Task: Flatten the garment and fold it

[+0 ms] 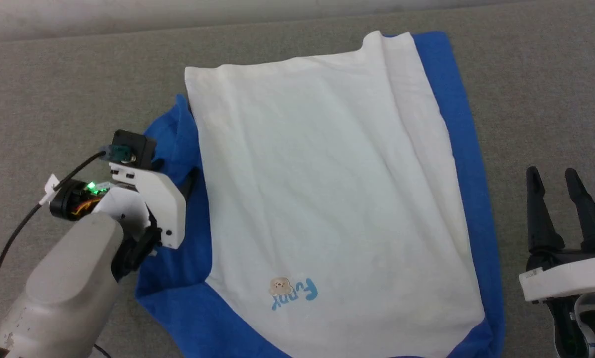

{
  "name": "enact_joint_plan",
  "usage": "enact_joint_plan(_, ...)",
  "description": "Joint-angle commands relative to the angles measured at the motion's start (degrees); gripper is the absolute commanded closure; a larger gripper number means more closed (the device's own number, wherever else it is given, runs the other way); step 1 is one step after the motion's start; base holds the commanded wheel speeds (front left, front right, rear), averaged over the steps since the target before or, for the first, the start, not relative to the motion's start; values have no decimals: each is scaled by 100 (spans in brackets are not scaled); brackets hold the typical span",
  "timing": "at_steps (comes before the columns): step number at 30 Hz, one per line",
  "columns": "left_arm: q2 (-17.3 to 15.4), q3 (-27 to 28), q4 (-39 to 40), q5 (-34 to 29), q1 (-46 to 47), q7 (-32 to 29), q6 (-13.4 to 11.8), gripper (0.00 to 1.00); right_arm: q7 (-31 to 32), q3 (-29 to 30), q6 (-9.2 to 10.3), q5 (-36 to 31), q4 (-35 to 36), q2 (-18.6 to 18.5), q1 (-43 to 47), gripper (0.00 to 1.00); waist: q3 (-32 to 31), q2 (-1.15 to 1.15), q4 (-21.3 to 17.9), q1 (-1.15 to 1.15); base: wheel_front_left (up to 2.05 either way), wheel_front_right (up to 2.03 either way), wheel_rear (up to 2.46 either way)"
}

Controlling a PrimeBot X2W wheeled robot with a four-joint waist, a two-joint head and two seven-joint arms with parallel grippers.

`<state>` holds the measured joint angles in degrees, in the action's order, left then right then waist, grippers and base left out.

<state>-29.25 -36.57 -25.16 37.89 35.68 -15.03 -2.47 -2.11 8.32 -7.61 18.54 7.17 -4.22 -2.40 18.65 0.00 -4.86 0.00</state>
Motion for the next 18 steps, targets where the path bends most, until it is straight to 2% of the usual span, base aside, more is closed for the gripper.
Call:
enact_joint_plan(1,49,-91,-120,-6,-6,-37,70,0,-32,20,12,-22,-56,20,-29,0,163,0,-100,0,0,0,0)
enact_joint_plan(2,71,-97,-145,11,-4,-28,89,1,-38,25,12,-28,-82,21,-30,0,165,0,-84,0,0,0,0)
enact_joint_plan(3,92,-100,-167,30,-7,-17,104,57,-37,28,12,-34,-110,20,-32,0,158,0,-66,0,0,0,0)
enact_joint_plan(4,99,-109,-184,36,-9,4,127,100,-35,34,12,-49,-139,16,-32,0,139,0,-43,0,0,0,0)
enact_joint_plan(12,179,-30,-103,52,-68,537,169,100,49,79,12,-82,-377,13,28,0,-189,0,164,0,0,0,0)
enact_joint_plan(18,233,413,308,375,-283,1186,36,100,164,131,12,-64,-502,-12,167,0,-552,0,379,0,0,0,0)
